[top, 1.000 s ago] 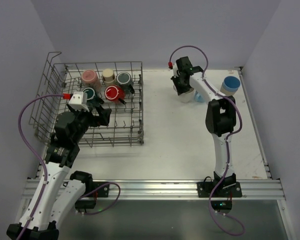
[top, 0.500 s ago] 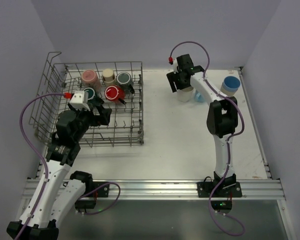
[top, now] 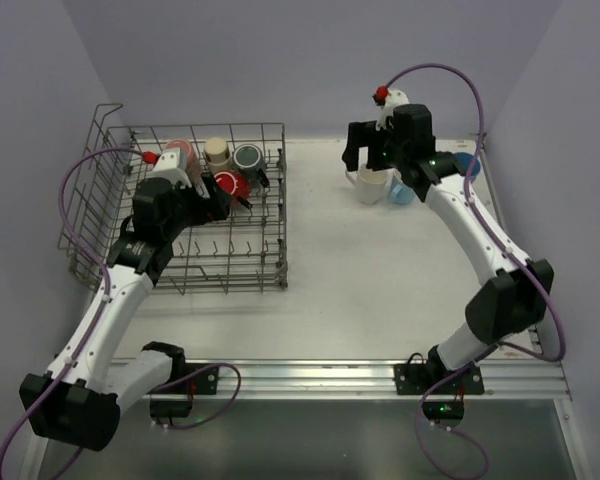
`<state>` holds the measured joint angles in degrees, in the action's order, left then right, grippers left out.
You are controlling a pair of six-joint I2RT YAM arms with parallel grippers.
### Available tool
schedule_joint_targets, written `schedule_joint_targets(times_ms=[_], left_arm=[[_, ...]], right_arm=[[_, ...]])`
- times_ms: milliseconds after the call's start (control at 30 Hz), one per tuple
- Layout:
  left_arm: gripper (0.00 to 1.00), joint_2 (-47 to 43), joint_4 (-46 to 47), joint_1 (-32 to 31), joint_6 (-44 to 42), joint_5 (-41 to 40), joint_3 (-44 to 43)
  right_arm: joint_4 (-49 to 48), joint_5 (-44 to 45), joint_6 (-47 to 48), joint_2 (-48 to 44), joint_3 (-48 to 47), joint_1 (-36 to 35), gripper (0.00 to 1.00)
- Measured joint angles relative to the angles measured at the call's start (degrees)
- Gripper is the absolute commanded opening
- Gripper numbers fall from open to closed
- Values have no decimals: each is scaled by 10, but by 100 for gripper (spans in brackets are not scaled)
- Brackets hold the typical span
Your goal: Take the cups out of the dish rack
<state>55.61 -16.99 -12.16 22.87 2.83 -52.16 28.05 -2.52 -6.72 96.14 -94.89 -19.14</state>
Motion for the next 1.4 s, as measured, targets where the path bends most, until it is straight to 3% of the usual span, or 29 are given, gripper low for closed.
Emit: schedule_joint_targets(times_ms=[200,433,867,1400], left_arm=[[100,104,15,0,56,-61,-50],[100,208,29,-3,88,-143,-85],[100,370,65,-3,76,-148,-158],[100,422,88,-6,48,-145,-181]], right_arm=[[-142,-47,-97,-174,209,-70,99],[-203,-64,-131,-185,285,-157,99],[-251,-91,-144,-189,300,-165,99],[-265,-105,-143,-189,300,-196,99]])
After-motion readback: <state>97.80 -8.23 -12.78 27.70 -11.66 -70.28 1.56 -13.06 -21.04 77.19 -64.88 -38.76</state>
